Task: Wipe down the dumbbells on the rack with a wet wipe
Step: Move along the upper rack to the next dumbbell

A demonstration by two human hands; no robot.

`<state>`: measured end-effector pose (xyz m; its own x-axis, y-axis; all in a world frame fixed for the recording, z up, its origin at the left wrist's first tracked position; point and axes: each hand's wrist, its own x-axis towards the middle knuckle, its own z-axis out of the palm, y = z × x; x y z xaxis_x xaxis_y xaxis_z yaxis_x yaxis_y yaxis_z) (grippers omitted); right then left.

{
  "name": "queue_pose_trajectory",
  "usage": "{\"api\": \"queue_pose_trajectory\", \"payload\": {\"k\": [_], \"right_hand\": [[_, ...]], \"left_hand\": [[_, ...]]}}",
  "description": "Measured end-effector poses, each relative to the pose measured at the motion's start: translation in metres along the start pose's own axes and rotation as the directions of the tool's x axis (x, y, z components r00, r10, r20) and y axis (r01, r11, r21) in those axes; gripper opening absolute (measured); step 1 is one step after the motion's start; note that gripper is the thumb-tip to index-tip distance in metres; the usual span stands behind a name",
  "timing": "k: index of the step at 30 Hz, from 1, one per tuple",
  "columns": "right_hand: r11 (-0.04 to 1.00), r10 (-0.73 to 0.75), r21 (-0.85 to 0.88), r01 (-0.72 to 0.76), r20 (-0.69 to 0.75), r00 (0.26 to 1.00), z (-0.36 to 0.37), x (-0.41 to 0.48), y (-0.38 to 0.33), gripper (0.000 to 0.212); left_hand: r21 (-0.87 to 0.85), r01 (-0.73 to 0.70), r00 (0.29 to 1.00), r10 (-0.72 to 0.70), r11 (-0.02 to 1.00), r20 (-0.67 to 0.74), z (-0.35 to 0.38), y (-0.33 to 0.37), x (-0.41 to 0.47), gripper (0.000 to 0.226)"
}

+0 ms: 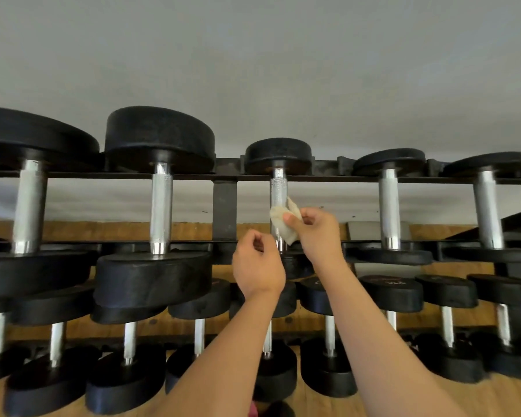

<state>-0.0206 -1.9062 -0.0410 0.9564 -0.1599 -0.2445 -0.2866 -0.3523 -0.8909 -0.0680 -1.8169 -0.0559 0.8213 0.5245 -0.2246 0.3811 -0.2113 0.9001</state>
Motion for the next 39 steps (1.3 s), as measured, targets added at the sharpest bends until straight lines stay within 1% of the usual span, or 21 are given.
{"api": "queue_pose_trajectory", "payload": {"k": [2,4,6,7,10,11,13,16,17,20,22,25,26,30,32,35,36,39], "right_hand": [[0.997,0.061,0.051,-0.062,0.017,0.998,0.0,-0.002,0.001,0.012],[0.992,0.109,0.058,-0.115,0.097,0.989,0.001,-0.001,-0.002,0.022],[0.988,0.127,0.069,-0.138,0.141,0.982,0.001,0.002,-0.005,0.025],[0.986,0.128,0.088,-0.14,0.128,0.983,0.001,0.001,-0.005,0.022],[0.987,0.094,0.126,-0.097,0.03,0.995,-0.003,-0.005,0.005,0.008],[0.986,0.092,0.135,-0.094,0.02,0.996,-0.004,-0.006,0.007,0.007],[0.982,0.111,0.143,-0.12,0.067,0.992,-0.005,-0.005,0.005,0.008],[0.987,0.139,0.047,-0.151,0.189,0.972,-0.005,-0.002,-0.003,0.014],[0.987,0.147,0.03,-0.156,0.195,0.97,-0.008,-0.001,-0.005,0.015],[0.985,0.162,0.025,-0.168,0.155,0.974,-0.019,-0.004,-0.002,0.016],[0.984,0.179,-0.009,-0.18,0.174,0.968,-0.021,-0.005,-0.004,0.014],[0.971,0.19,-0.191,-0.142,0.262,0.946,-0.013,-0.005,-0.008,0.024],[0.964,0.192,-0.232,-0.131,0.266,0.945,-0.012,-0.004,-0.008,0.027],[0.965,0.197,-0.218,-0.148,0.224,0.955,-0.021,-0.002,-0.004,0.023],[0.963,0.197,-0.227,-0.144,0.23,0.953,-0.022,-0.002,-0.004,0.024],[0.942,0.189,-0.323,-0.089,0.294,0.937,-0.017,-0.002,-0.009,0.034],[0.934,0.19,-0.348,-0.08,0.295,0.936,-0.017,-0.002,-0.011,0.036],[0.94,0.196,-0.322,-0.111,0.246,0.949,-0.025,-0.001,-0.01,0.027]], "left_hand": [[0.004,0.01,1.0,-0.01,1.0,0.013,0.0,0.001,0.0,0.023],[0.006,0.022,0.999,-0.022,1.0,0.027,-0.001,0.001,0.0,0.023],[0.007,0.024,0.999,-0.024,1.0,0.033,0.0,0.001,0.001,0.024],[0.013,0.019,0.999,-0.02,1.0,0.032,0.0,0.0,0.002,0.024],[0.024,0.005,0.999,-0.006,1.0,0.038,0.0,-0.003,0.003,0.023],[0.022,0.0,0.999,-0.001,1.0,0.041,0.001,-0.003,0.003,0.022],[0.029,-0.005,0.999,0.004,1.0,0.041,0.001,-0.004,0.003,0.022],[0.045,0.001,0.998,-0.003,0.999,0.057,0.0,-0.003,0.003,0.024],[0.049,0.0,0.998,-0.004,0.999,0.063,-0.001,-0.003,0.002,0.025],[0.048,-0.003,0.997,0.0,0.999,0.071,-0.001,-0.001,0.003,0.027],[0.056,-0.011,0.998,0.007,0.998,0.07,-0.001,-0.002,0.003,0.027],[0.075,-0.02,0.997,0.014,0.997,0.075,-0.002,-0.003,0.003,0.024],[0.073,-0.019,0.997,0.013,0.997,0.075,-0.002,-0.004,0.003,0.024],[0.041,-0.011,0.998,0.009,0.999,0.07,-0.001,-0.001,0.002,0.023],[0.033,-0.003,0.998,0.001,0.999,0.059,-0.002,0.0,0.002,0.02],[0.017,0.029,0.998,-0.03,0.999,0.051,-0.003,0.001,0.002,0.012],[0.012,0.034,0.998,-0.035,0.999,0.049,-0.003,0.002,0.002,0.011],[0.008,0.037,0.998,-0.038,0.999,0.041,-0.003,0.004,0.001,0.013]]}}
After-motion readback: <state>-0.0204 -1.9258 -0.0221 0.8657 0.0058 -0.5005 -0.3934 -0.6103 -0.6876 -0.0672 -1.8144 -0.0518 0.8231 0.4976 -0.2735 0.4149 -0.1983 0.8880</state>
